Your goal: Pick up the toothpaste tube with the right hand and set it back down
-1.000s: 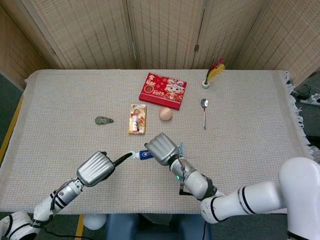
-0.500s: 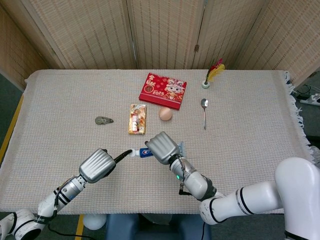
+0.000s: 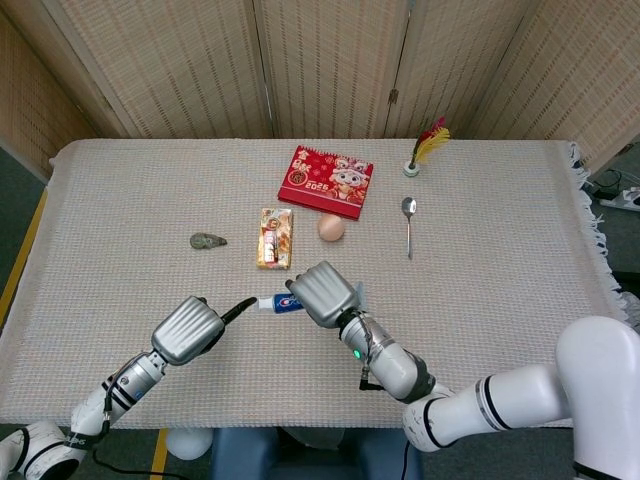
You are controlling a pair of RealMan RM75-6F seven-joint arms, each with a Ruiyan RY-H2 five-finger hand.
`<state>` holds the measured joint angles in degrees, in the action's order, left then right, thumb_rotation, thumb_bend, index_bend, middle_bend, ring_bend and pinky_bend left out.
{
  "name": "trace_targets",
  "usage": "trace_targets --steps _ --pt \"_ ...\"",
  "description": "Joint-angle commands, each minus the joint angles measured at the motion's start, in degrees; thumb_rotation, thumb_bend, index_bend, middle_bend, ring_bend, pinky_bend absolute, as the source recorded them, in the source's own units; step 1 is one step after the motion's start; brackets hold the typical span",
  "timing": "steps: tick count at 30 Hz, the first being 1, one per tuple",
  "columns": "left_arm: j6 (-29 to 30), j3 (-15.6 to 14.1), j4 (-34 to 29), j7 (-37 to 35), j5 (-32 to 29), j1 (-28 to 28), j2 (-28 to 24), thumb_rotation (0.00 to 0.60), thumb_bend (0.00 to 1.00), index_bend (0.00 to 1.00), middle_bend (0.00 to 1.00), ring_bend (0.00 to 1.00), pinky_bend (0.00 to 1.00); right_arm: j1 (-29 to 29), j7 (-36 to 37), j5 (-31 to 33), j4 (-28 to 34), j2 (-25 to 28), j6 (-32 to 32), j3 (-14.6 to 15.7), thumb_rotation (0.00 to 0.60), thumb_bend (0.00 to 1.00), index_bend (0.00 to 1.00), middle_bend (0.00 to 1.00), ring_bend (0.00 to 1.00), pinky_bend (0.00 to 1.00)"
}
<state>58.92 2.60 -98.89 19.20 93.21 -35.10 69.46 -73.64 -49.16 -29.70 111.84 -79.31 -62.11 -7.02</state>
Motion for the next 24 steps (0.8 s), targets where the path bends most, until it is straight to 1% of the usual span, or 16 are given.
trace_targets --steps 1,7,11,13,14,15,16,17,18,19,20,21,23,24 --pt "0.0 -0.1 -0.1 0.1 -0.3 0.0 0.1 0.6 0.77 0.12 0.89 0.87 0.73 0.3 0.5 -0.7 0.1 0.0 0.0 -0.2 0.6 0.95 0.62 0.54 0.66 0.59" --pt "0.2 -0.3 -0.4 0.1 -0.7 -0.1 0.2 0.6 0.77 0.12 0.89 0.86 0.73 0.7 0.9 -1.2 0.0 -0.2 0.0 -0.1 0.6 0.95 0.62 0.54 0.66 0.59" --pt "1.5 0.0 -0.8 -2.3 -1.4 0.5 -0.8 0.6 0.76 0.11 0.88 0.84 0.73 1.6 1.9 -1.9 0.1 0.0 0.2 0.3 0.6 0.95 0.62 0.54 0.66 0.59" --pt "2.7 0.2 -0.7 -4.9 -1.7 1.0 -1.4 0.6 0.76 0.09 0.81 0.77 0.73 2.3 2.9 -2.7 0.0 0.3 0.4 0.5 0.6 0.95 0.62 0.54 0.66 0.59" --pt "3.4 0.3 -0.7 -7.3 -1.9 1.3 -1.9 0.6 0.75 0.07 0.73 0.71 0.71 2.8 3.7 -3.4 -0.1 0.5 0.6 0.6 0.6 0.95 0.62 0.54 0.66 0.59" --pt "3.8 0.3 -0.6 -9.3 -2.1 1.5 -2.3 0.6 0.69 0.06 0.63 0.63 0.67 3.2 4.4 -3.9 -0.2 0.7 0.8 0.7 0.6 0.95 0.62 0.54 0.66 0.59" --pt "4.5 0.5 -0.5 -12.3 -2.3 1.8 -2.8 0.6 0.64 0.05 0.57 0.58 0.63 3.8 5.4 -4.7 -0.3 0.8 1.0 0.8 0.6 0.95 0.62 0.54 0.66 0.59" --pt "5.1 0.7 -0.3 -14.6 -2.4 2.0 -3.0 0.6 0.53 0.04 0.46 0.49 0.55 4.2 6.2 -5.4 -0.5 0.8 1.3 0.8 0.6 0.95 0.62 0.54 0.66 0.59" --pt "5.8 1.0 0.0 -16.8 -2.6 2.2 -3.1 0.6 0.44 0.03 0.39 0.41 0.49 4.7 7.0 -6.1 -0.8 0.9 1.5 0.9 0.6 0.95 0.62 0.54 0.66 0.59" --pt "6.7 1.4 0.6 -19.8 -2.8 2.5 -3.1 0.6 0.4 0.03 0.34 0.36 0.45 5.3 8.2 -7.3 -1.1 0.8 1.8 0.9 0.6 0.95 0.62 0.54 0.66 0.59" --pt "7.3 1.6 1.0 -22.0 -2.9 2.7 -3.0 0.6 0.34 0.03 0.27 0.28 0.38 5.7 9.1 -8.2 -1.4 0.8 2.1 1.0 0.6 0.95 0.62 0.54 0.66 0.59" --pt "7.7 1.8 1.3 -24.3 -3.1 2.9 -3.1 0.6 0.3 0.03 0.21 0.21 0.31 6.0 9.5 -8.9 -1.7 0.8 2.3 1.0 0.6 0.95 0.62 0.54 0.66 0.59" --pt "8.0 2.1 1.5 -29.5 -3.5 3.0 -3.4 0.596 0.27 0.02 0.15 0.14 0.23 7.0 11.7 -10.2 -2.2 0.0 3.0 1.1 0.6 0.95 0.62 0.54 0.66 0.59" --pt "8.1 2.2 1.5 -31.7 -3.6 3.0 -3.5 0.555 0.26 0.02 0.12 0.11 0.18 7.4 12.4 -10.8 -2.5 -0.3 3.2 1.2 0.6 0.95 0.62 0.54 0.66 0.59"
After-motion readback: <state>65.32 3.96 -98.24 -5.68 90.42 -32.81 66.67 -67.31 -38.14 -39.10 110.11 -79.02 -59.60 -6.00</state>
